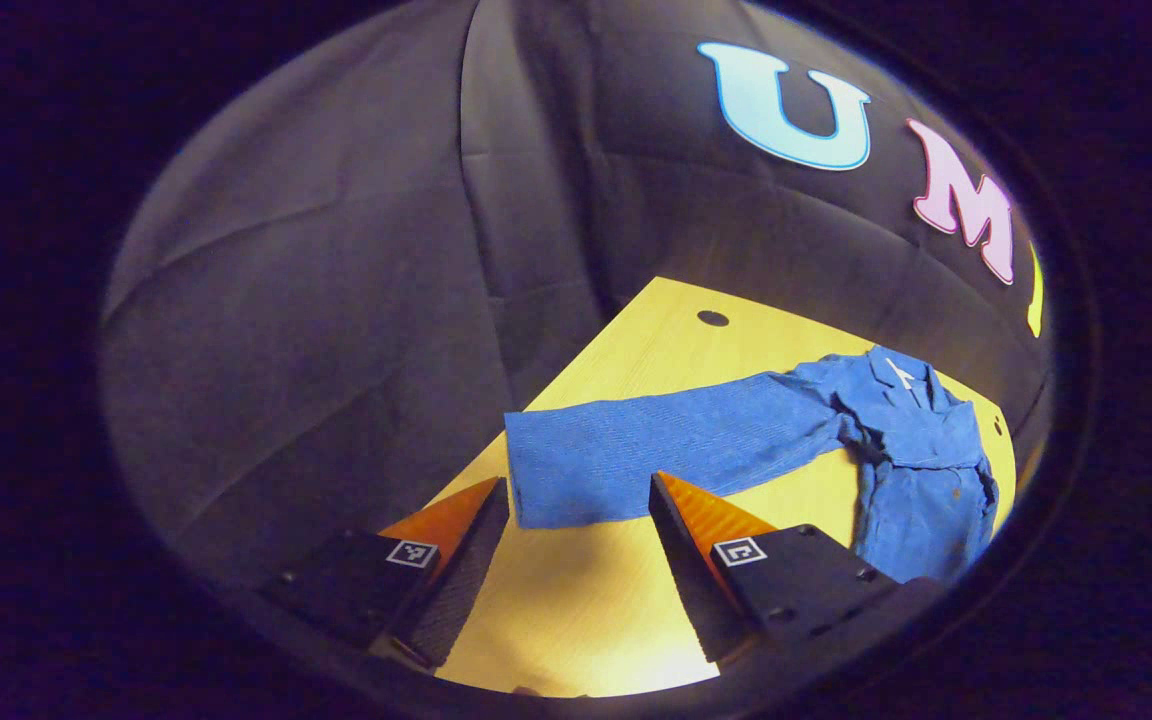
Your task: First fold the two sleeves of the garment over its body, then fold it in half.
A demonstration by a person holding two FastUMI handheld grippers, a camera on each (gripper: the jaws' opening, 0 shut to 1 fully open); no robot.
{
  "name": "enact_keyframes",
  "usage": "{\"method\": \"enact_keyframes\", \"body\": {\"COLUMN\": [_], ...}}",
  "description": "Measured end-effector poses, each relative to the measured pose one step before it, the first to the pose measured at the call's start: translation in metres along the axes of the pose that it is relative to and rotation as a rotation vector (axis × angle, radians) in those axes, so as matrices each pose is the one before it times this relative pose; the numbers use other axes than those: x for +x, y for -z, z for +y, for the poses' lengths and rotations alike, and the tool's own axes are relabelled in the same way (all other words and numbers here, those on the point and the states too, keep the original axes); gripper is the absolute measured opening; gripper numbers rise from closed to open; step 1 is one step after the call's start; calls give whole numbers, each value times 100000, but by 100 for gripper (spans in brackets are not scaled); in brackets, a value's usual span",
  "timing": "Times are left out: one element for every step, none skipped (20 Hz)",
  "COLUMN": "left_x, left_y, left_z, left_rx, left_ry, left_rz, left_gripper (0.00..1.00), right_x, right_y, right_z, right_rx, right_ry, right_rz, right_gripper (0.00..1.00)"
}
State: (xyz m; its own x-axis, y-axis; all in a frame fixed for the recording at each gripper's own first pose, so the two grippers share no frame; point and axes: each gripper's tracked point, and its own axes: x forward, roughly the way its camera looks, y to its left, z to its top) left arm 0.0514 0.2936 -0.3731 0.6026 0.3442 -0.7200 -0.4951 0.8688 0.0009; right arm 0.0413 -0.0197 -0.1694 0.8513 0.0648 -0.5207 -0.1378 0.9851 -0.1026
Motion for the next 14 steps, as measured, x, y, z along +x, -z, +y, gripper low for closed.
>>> {"method": "enact_keyframes", "body": {"left_x": [1279, 910, 845, 760, 749, 776, 275, -292, 1164, -897, -297, 56, 271, -396], "left_y": [212, 15, -177, -22, 144, 664, 927, -1726, 984, -374, 343, -178, 182, -43], "left_z": [487, 208, 280, 343, 68, -57, 274, 3, -356, 77, -44, -210, -361, -506], "left_rx": [-1488, -1166, -297, 492, 917, 258, 682, 2818, -135, -20, -1230, 318, 346, 634], "left_ry": [-223, 44, -120, -1325, -725, -330, -2282, 747, -122, -248, -78, -1139, 1552, 549], "left_rz": [3392, 2901, 2127, 2180, 2342, 4242, 4897, -6722, 3836, -1936, 1711, 733, 1603, 1300], "left_gripper": [83, 83, 83, 83, 83, 83, 83, 83, 83, 82, 78, 77, 71, 70], "right_x": [-1501, -1406, -1112, -1145, -838, -615, -527, -336, -112, -48, 53, -55, 133, 172], "right_y": [135, 224, 367, 694, 711, 535, 226, -35, 139, 392, 179, 23, 25, 169], "right_z": [-1111, -1232, -1306, -1256, -1112, -861, -657, -629, -413, 112, 293, 127, 188, 296], "right_rx": [1265, 745, 336, -253, -305, 838, 2054, 2357, 2279, 2115, 1358, 237, -819, -1090], "right_ry": [3290, 3376, 3400, 3017, 2882, 2097, 1822, 2250, 1829, 538, -293, -134, -490, -762], "right_rz": [436, 168, 941, 1369, 1615, 1388, 358, -66, 10, 755, 635, 167, -166, 280], "right_gripper": [98, 98, 98, 97, 97, 97, 97, 97, 97, 97, 97, 98, 98, 97]}}
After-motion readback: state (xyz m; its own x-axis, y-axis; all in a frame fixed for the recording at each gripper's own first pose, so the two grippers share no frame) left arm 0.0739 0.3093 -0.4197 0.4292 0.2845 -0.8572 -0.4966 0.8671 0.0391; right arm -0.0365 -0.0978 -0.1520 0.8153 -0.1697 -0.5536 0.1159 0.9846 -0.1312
